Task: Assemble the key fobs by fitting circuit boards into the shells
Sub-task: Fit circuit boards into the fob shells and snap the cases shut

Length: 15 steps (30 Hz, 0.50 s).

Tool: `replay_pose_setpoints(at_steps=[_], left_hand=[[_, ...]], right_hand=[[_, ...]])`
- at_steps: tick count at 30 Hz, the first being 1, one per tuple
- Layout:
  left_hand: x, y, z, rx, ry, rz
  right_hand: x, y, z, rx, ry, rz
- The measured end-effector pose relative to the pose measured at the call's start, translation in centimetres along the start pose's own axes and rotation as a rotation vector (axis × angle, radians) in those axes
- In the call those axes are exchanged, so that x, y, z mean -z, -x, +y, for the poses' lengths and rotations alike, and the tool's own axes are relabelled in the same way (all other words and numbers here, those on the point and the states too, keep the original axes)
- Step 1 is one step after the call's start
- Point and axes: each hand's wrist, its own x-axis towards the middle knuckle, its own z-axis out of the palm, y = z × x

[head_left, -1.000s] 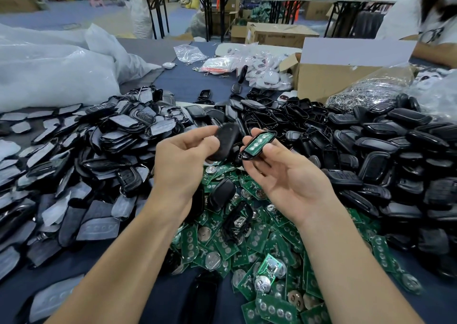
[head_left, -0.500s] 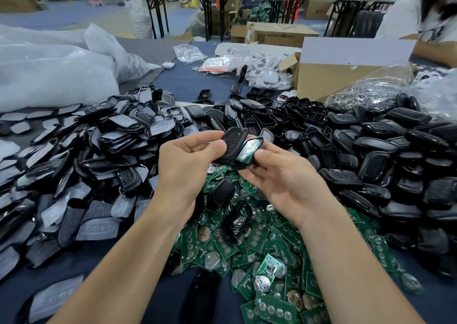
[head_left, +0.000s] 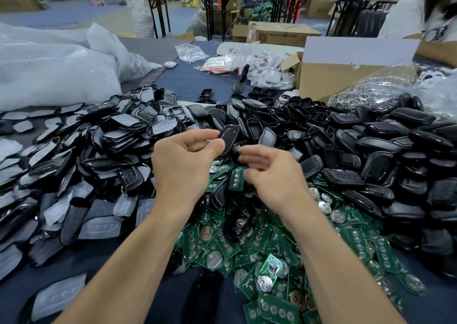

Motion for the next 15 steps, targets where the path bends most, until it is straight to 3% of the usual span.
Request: replay_pose_setpoints(at_steps=[4,9,15], left_hand=[[-0.1,0.4,0.0,-0.043,-0.117,-0.013],[-0.4,1.4,0.4,-0.186,-0.265,-0.025],[-0.7,2.2,0.5,-0.293,-0.371,-0.045]], right_hand=[[-0.6,0.6,-0.2,0.121,0.021,0.268],[-1.3,0.6,-0.6,0.007,-0.378,0.171],[-1.5,0.6,-0.9,-0.088,-0.631,0.08]])
